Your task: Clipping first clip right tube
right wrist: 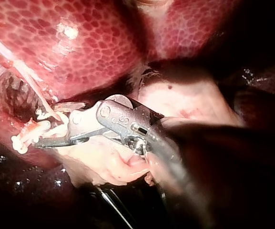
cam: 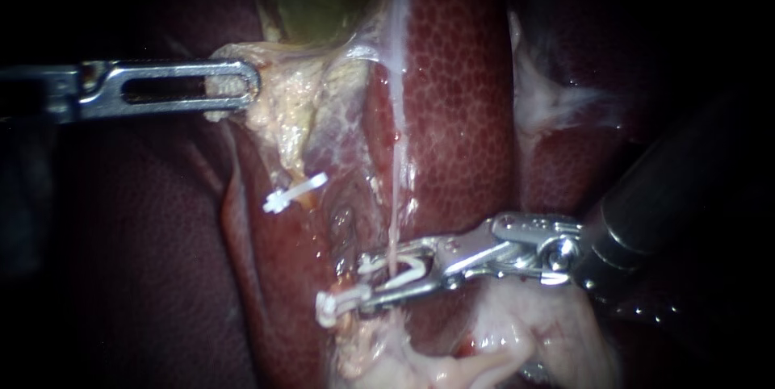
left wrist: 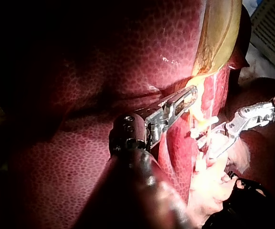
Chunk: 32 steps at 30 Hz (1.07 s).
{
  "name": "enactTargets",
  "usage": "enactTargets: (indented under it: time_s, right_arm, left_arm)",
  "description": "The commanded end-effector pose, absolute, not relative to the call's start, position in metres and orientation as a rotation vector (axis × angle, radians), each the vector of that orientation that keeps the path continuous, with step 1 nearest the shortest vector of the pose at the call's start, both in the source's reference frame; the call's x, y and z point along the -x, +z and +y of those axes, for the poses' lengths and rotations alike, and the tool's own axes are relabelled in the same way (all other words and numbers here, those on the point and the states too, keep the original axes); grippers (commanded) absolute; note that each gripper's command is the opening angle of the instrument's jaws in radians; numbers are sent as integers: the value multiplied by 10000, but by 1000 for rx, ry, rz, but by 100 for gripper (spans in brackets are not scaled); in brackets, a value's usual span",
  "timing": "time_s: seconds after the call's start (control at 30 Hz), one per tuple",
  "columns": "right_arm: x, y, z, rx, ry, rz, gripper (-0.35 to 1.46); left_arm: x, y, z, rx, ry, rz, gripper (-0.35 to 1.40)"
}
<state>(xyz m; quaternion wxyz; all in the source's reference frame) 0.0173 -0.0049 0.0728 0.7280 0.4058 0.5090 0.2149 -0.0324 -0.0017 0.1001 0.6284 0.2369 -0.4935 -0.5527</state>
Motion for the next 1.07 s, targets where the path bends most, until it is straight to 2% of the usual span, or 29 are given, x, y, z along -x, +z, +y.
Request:
enactTargets:
  time_s: [0.03, 0.27, 0.53, 1.07]
  right_arm:
    - [-173, 727, -49, -903, 474, 1120, 0]
    - [-173, 727, -49, -944, 486, 1106, -35]
    - [-172, 727, -49, -983, 490, 1094, -35]
    - [-169, 727, -50, -995, 490, 1090, -35]
  left_arm:
    - [324, 1001, -17, -543, -1267, -1131, -35]
    - [324, 1001, -17, -542, -1267, -1131, -35]
    - [324, 1001, -17, -542, -1267, -1131, -35]
    - [325, 1001, -17, -542, -1267, -1131, -35]
